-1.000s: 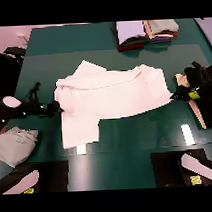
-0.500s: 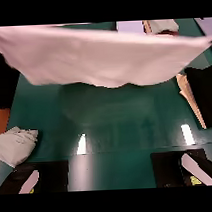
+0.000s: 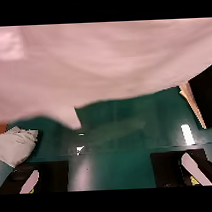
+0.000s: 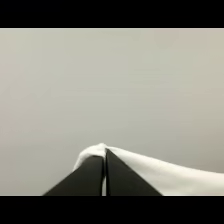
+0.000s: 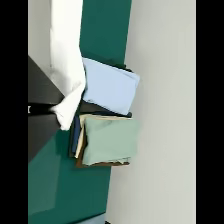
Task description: Fold the shirts.
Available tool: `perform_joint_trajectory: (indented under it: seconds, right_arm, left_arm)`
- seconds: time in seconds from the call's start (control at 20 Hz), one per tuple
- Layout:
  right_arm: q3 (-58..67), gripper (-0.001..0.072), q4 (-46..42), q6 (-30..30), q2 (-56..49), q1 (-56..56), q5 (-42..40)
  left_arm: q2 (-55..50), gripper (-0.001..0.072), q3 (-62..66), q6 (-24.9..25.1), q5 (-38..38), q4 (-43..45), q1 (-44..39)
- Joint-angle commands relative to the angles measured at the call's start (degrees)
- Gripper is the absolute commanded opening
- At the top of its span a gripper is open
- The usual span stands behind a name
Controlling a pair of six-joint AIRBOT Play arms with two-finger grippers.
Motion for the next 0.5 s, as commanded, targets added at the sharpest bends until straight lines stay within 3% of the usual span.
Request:
perform_joint_trajectory:
  seconds: [0.0, 0.2, 0.45]
  right_arm:
    - [2.75, 0.0015, -0.13, 2.05, -2.80, 1.53, 2.80]
    - [-10.36, 0.0015, -3.76, 2.05, -6.80, 8.39, 2.93]
    - [-25.77, 0.0015, -14.25, 2.60, -18.53, 16.11, 2.86]
  left_arm:
    - [-2.97, 0.0022, -0.28, -2.60, -7.80, 4.22, 0.02]
    - [-12.15, 0.0023, -12.83, -2.58, -14.43, 4.00, 0.02]
    - [-28.15, 0.0023, -29.33, -0.57, -13.53, 2.62, 0.00]
